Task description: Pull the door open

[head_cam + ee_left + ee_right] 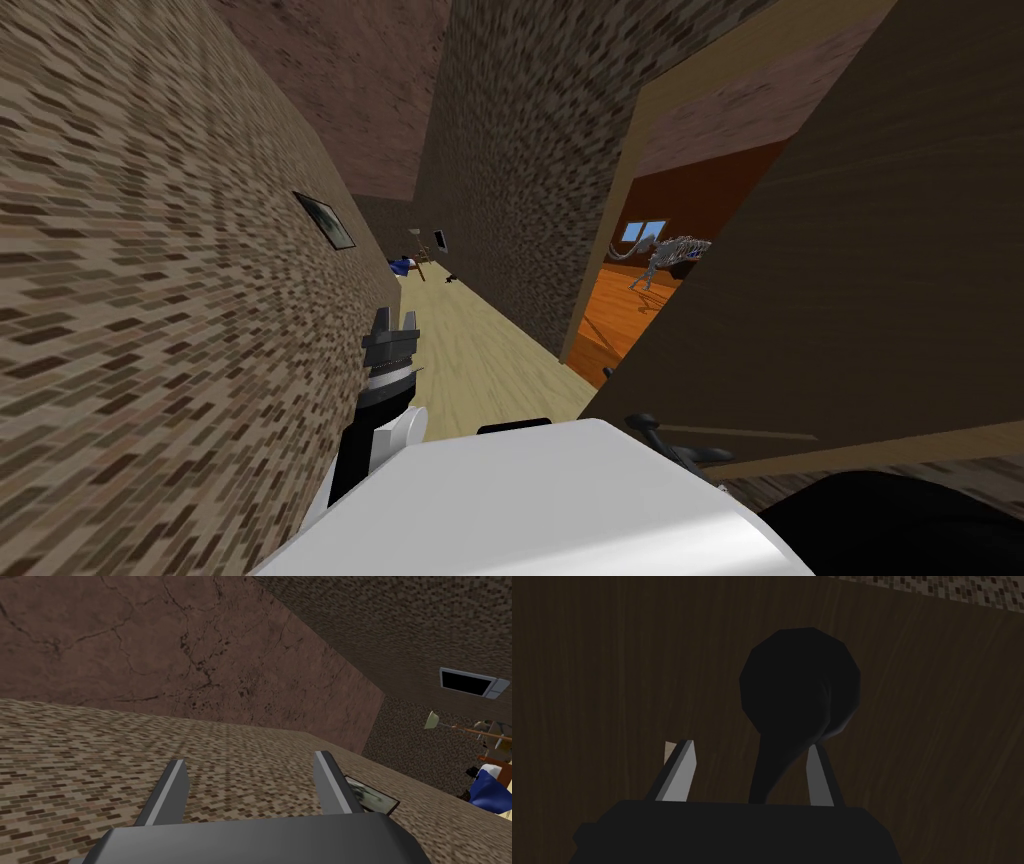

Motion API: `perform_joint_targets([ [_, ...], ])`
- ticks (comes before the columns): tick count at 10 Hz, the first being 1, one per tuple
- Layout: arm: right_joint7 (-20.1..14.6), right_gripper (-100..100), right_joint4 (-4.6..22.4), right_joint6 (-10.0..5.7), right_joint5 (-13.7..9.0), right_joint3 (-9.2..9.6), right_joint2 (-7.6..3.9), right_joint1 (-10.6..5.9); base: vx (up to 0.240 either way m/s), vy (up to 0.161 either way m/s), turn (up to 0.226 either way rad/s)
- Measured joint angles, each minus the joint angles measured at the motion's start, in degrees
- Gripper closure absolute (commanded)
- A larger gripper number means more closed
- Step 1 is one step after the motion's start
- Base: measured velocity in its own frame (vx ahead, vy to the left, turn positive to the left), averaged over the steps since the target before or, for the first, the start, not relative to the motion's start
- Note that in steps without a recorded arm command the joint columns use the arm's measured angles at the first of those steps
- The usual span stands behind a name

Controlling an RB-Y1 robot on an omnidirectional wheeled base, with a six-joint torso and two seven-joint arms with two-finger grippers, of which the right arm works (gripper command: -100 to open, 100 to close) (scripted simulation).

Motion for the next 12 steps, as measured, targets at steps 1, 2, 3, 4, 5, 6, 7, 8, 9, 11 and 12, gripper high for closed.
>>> perform_joint_targets([
  [1,-0.15,100,0.54,0.24,-0.18,-0.09,0.11,-0.06,0.023,0.016,0.072],
  [2,-0.2,100,1.78,-0.14,-0.29,-0.14,0.3,-0.29,0.016,0.008,0.012],
  [3,-0.21,100,1.25,0.04,-0.4,-0.22,0.27,0.16,0.006,0.0,-0.012],
  [4,-0.15,100,-0.42,0.89,-0.52,-0.34,0.17,0.99,0.025,0.025,0.183],
  [5,-0.16,100,0.04,1.19,-0.82,-0.55,0.39,1.27,0.04,0.03,0.253],
  [6,-0.06,100,-1.26,2.05,-1.33,-1.0,0.47,2.56,0.06,0.027,0.282],
  [7,0.04,100,-1.38,2.27,-1.77,-1.42,0.64,3.15,0.041,0.016,0.262],
  [8,0.29,100,-2.7,2.53,-2.31,-2.0,0.82,4.31,0.017,0.007,0.07],
  [9,0.33,100,-1.72,1.97,-2.43,-2.12,0.95,3.77,-0.019,0.003,0.131],
  [11,0.58,100,-1.85,1.23,-2.83,-2.58,1.27,4.07,-0.036,-0.012,0.105],
  [12,0.75,100,-2.13,1.0,-2.95,-2.72,1.39,4.25,-0.033,-0.015,0.035],
])
